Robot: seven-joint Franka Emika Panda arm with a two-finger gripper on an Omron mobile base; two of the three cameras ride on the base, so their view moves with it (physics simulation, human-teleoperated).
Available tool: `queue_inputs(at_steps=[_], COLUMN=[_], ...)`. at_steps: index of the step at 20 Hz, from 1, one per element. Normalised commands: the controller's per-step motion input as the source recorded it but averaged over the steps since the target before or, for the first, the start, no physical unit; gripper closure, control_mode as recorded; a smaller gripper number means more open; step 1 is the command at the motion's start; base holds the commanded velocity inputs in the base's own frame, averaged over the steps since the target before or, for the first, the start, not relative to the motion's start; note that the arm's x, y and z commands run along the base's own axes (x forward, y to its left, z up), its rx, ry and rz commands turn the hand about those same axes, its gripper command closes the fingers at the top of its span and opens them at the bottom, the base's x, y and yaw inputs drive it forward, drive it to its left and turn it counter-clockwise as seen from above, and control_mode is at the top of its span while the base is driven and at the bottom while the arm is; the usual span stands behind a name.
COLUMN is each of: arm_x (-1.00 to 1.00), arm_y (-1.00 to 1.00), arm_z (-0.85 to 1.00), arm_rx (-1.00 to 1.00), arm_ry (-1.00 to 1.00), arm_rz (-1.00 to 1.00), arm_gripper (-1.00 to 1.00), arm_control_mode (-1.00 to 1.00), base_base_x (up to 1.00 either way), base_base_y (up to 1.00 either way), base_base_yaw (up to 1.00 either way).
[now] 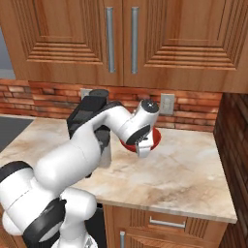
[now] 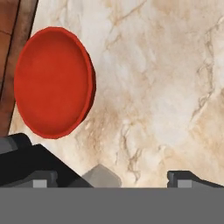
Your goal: Place the two vegetables and bowl onto the tray for setting up a vegetable dip station.
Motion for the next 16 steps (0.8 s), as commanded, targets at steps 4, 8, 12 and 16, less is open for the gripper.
queue_inputs(at_steps=[4,8,12,16], arm_x=[0.29,0.23,0.20,0.03], arm_y=[-0.07,-0.05,-0.05,-0.15], arm_z=[-0.24,-0.25,-0.19,-0.14], arm_rx=[0.00,0.00,0.00,0.01], arm_ry=[-0.02,-0.04,-0.04,-0.04], arm_rz=[-0.07,-0.04,-0.03,0.00], arm_gripper=[-1.00,-1.00,-1.00,-1.00], arm_control_mode=[-1.00,-1.00,-1.00,-1.00], base_base_x=[0.00,0.00,0.00,0.00], base_base_y=[0.00,0.00,0.00,0.00], base_base_yaw=[0.00,0.00,0.00,0.00])
